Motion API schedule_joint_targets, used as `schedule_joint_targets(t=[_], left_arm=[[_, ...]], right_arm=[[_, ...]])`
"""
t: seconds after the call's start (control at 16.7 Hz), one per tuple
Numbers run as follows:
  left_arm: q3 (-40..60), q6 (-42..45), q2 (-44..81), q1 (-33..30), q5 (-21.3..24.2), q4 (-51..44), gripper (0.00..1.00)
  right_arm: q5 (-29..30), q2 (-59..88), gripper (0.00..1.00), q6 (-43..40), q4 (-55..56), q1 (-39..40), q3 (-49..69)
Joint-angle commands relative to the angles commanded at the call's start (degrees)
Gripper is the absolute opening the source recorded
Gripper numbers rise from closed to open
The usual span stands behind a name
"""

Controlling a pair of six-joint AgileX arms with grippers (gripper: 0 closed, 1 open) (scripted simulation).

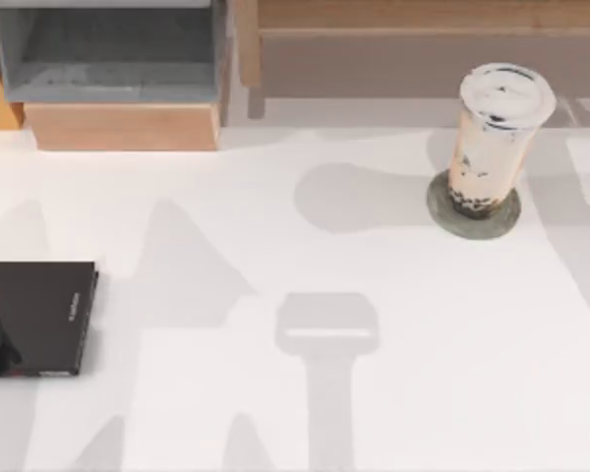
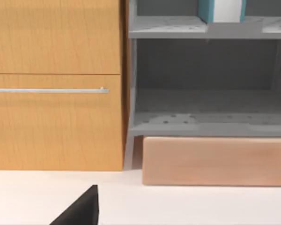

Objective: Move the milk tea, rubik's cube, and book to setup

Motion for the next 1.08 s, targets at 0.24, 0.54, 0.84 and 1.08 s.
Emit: schedule_joint_targets(t=[0.24,0.54,0.84,1.08], left_arm=[[0.00,0.00,0.00,0.00,0.00,0.00,1.00],[0.00,0.00,0.00,0.00,0.00,0.00,1.00],[0.00,0.00,0.00,0.00,0.00,0.00,1.00],[0.00,0.00,0.00,0.00,0.00,0.00,1.00]], right_arm=[[-2.65,-25.12,1.00,-0.26,-0.85,-2.02,-23.04],[-5.83,-54.42,1.00,-0.38,-2.11,-4.79,-51.21],[-8.12,-70.99,1.00,-0.47,-3.05,-6.84,-67.60],[-8.56,-73.71,1.00,-0.50,-3.23,-7.24,-70.28]])
